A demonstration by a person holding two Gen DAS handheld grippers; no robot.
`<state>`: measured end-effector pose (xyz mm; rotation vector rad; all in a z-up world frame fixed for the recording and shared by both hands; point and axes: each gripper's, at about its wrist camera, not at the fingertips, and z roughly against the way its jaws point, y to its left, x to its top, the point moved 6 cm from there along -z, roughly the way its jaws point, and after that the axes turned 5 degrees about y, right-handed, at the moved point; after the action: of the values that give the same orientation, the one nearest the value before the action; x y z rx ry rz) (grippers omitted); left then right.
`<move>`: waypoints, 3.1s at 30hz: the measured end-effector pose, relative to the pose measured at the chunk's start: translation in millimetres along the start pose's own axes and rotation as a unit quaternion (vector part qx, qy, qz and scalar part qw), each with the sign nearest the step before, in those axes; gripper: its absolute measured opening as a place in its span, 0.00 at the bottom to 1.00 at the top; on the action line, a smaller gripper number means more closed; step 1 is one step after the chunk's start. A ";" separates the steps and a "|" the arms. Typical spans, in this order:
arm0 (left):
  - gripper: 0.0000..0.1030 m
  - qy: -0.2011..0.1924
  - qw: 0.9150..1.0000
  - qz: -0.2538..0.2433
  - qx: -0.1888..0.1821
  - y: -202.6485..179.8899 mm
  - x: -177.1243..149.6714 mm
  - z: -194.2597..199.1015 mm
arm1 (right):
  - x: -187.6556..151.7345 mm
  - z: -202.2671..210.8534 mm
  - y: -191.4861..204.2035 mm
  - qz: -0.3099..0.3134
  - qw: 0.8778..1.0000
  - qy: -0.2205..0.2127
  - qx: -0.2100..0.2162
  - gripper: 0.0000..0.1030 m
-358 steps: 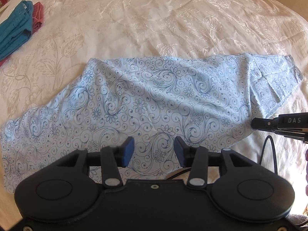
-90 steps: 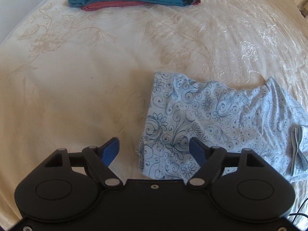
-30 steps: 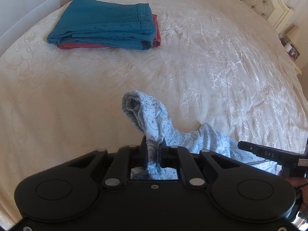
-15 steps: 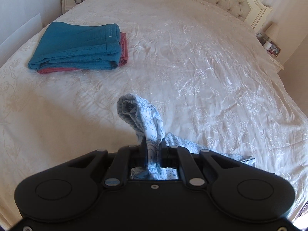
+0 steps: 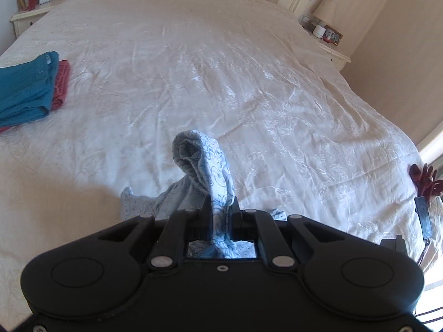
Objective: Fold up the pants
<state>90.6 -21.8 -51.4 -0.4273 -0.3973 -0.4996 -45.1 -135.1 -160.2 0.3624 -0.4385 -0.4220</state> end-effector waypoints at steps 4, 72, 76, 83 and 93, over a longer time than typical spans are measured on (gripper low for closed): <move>0.13 0.036 0.999 -0.035 0.011 -44.7 -16.7 -57.8 | -11.4 12.3 -44.5 -0.029 0.999 0.001 -0.034 0.15; 0.62 0.120 0.986 0.039 0.109 89.3 -125.0 -52.4 | 1.4 25.1 -45.4 -0.030 0.993 0.012 -0.115 0.07; 0.62 0.121 0.986 0.053 0.104 91.4 -124.6 -59.8 | -7.7 6.9 -72.2 -0.041 0.987 0.046 -0.146 0.07; 0.63 0.127 0.985 0.086 0.081 97.1 -130.1 -81.4 | -6.8 6.0 -62.7 -0.017 0.989 0.045 -0.137 0.07; 0.25 0.109 0.990 0.077 0.050 87.2 -155.4 -72.3 | 0.0 23.4 -61.0 -0.017 0.990 0.030 -0.138 0.09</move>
<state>30.5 70.3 -209.1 -0.3008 -0.1754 -0.3694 -75.3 -192.7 -166.1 0.1137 -0.3106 -0.4965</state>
